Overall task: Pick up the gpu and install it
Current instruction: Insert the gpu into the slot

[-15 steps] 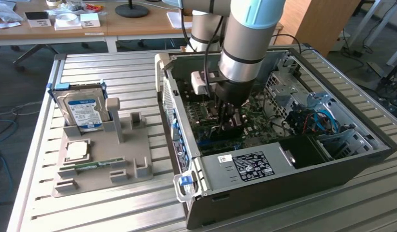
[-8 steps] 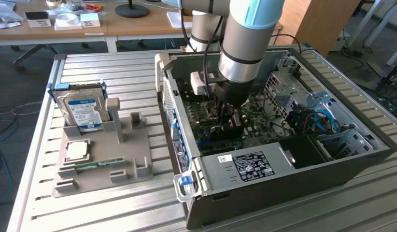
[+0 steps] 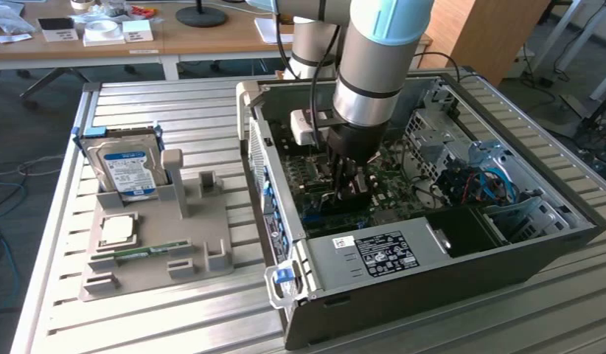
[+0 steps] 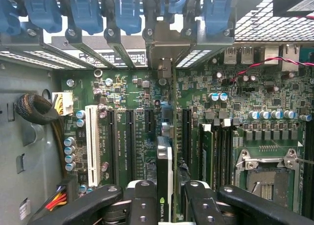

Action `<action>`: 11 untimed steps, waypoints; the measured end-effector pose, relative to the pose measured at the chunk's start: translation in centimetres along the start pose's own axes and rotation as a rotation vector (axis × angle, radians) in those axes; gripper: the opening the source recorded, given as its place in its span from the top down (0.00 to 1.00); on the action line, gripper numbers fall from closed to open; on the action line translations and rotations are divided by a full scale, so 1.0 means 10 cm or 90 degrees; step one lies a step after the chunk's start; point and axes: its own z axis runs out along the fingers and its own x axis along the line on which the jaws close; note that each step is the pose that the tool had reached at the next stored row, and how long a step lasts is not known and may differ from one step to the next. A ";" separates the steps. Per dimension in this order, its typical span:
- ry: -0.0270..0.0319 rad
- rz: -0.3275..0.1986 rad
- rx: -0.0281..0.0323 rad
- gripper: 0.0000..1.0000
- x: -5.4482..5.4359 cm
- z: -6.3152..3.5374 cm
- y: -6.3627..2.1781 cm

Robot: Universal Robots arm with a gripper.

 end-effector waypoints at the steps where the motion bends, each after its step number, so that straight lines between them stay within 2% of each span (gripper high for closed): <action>1: 0.0000 0.000 0.0000 0.74 0.00 0.000 0.000; 5: 0.0000 0.000 0.0000 0.74 0.00 0.000 0.000; 6: -0.0014 0.000 0.0005 0.74 0.00 0.008 0.000; 7: -0.0008 0.000 0.0003 0.73 0.00 0.006 0.001; 8: -0.0006 0.000 0.0004 0.67 0.00 0.005 0.000; 9: -0.0001 0.000 0.0001 0.67 0.00 0.001 0.001; 11: -0.0001 0.000 0.0001 0.55 0.00 0.001 0.000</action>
